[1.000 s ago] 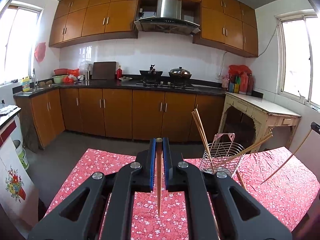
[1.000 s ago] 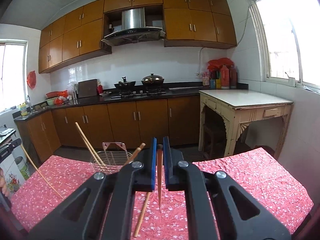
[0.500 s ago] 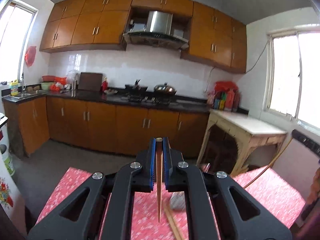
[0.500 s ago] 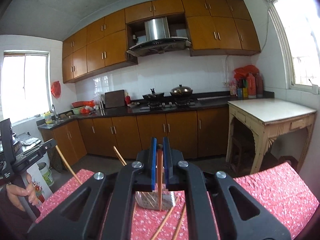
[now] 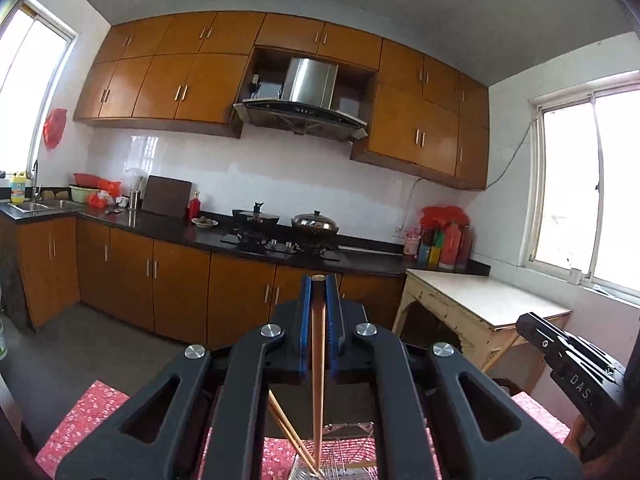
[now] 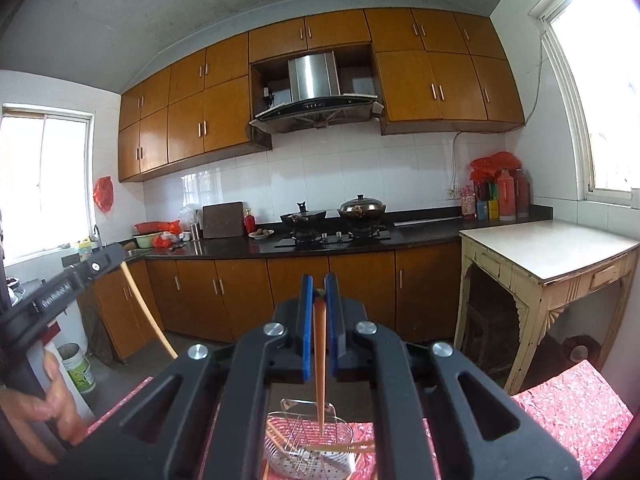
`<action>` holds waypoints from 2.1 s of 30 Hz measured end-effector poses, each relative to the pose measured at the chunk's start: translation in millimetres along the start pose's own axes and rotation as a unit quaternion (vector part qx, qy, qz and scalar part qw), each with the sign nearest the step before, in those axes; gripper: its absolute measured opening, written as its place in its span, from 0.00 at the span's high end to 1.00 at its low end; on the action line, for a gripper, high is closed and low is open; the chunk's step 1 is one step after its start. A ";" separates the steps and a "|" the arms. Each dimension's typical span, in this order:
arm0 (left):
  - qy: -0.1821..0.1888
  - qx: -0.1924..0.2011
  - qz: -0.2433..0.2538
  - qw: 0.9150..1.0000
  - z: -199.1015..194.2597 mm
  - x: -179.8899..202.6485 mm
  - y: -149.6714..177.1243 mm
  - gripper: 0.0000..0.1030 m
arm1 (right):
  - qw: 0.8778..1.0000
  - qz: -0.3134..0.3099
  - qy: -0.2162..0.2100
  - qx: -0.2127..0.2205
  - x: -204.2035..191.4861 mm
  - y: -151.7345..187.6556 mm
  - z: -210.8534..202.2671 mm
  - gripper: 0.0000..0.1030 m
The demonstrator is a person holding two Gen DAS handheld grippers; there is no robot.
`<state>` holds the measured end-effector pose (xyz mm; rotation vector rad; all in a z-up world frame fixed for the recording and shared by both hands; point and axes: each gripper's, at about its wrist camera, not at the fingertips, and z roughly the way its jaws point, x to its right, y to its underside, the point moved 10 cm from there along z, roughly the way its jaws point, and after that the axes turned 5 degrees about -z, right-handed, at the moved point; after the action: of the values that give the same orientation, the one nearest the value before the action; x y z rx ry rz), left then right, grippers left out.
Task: Organize utensils
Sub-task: 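Open the left tool to drop its chopstick into the holder while the right tool releases its own, then lower the left tool onto a loose chopstick while the right tool closes on another chopstick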
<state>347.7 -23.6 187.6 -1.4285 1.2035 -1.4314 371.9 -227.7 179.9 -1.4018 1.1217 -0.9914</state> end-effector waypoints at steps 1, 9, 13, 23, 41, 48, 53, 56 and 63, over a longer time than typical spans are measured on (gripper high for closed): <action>-0.004 -0.004 0.001 1.000 5.4 -0.6 5.0 0.93 | 1.000 0.000 0.000 -0.003 -0.8 2.8 6.9 0.93; -0.012 -0.018 0.000 1.000 39.2 -3.1 42.9 0.93 | 0.999 0.015 -0.006 -0.046 2.7 40.8 55.7 0.93; -0.009 -0.018 0.000 1.000 48.8 -1.7 49.6 0.93 | 0.998 0.023 -0.011 -0.065 5.6 59.1 69.9 0.93; -0.038 -0.067 0.020 0.997 56.3 -18.3 75.9 0.65 | 0.996 0.019 0.013 -0.091 25.6 82.9 68.3 0.69; -0.077 -0.151 0.031 0.985 -43.6 -88.5 153.7 0.46 | 0.977 0.062 0.116 -0.167 126.7 193.3 -34.7 0.66; -0.078 -0.250 0.031 0.964 -62.9 -100.6 256.7 0.46 | 0.958 0.080 0.068 -0.267 88.6 306.6 -38.6 0.66; -0.072 -0.297 0.028 0.952 -68.3 -97.1 303.6 0.46 | 0.944 0.062 0.026 -0.322 44.0 357.0 -32.9 0.67; -0.063 -0.312 0.031 0.948 -71.0 -91.4 319.7 0.46 | 0.938 0.053 0.015 -0.343 26.5 375.8 -26.2 0.67; -0.052 -0.342 0.033 0.938 -67.9 -80.3 345.9 0.46 | 0.928 0.026 0.021 -0.371 12.1 397.4 -13.9 0.69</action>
<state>252.5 -29.3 -161.1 -1.8628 1.7590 -0.8985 314.4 -252.2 -212.9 -1.9281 1.6563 -0.5652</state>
